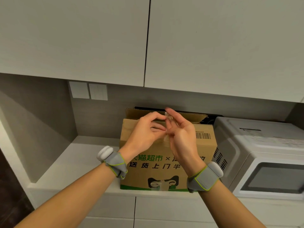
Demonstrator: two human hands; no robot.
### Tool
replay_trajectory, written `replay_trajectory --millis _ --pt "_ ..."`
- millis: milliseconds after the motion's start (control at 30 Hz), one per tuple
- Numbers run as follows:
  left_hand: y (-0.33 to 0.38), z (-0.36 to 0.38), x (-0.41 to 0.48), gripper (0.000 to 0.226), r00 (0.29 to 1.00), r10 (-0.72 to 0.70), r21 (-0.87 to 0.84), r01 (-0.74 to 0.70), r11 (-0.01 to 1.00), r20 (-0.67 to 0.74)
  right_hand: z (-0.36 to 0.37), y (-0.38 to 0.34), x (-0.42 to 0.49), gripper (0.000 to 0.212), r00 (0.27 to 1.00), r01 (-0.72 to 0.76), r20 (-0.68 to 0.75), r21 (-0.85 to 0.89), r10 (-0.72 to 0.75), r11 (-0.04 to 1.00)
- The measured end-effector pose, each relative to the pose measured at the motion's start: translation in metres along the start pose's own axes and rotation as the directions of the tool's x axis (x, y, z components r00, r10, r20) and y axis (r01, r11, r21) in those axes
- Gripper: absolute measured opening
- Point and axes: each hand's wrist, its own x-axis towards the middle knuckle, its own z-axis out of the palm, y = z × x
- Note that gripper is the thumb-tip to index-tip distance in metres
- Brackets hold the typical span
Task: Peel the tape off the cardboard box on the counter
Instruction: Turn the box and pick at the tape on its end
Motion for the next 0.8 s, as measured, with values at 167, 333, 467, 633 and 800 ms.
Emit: replay_trajectory --millis 167,333,467,633,800 --pt "0.000 -0.003 0.003 0.022 0.998 0.038 0.015 -0.037 0.999 -0.059 -0.005 -0.002 -0.004 0.063 0.993 0.081 0.090 -0.113 -0.070 0.990" --pt "-0.001 -0.008 0.006 0.009 0.993 0.090 0.052 -0.087 0.995 -0.073 -0.006 0.003 -0.006 0.038 0.992 0.104 0.094 -0.215 -0.086 0.971" --pt "0.004 -0.014 0.004 0.028 0.990 0.119 0.054 -0.123 0.991 0.075 -0.003 0.001 -0.002 0.032 0.995 0.092 -0.024 -0.134 -0.096 0.987" --pt "0.001 -0.010 0.004 0.030 0.968 0.247 0.224 -0.249 0.942 0.035 0.009 -0.001 -0.002 0.030 0.997 0.019 -0.073 0.038 -0.016 0.999" --pt "-0.007 -0.022 0.005 0.007 0.959 0.275 0.250 -0.252 0.935 -0.062 0.026 0.000 -0.003 0.035 0.994 -0.073 -0.069 0.204 0.089 0.976"
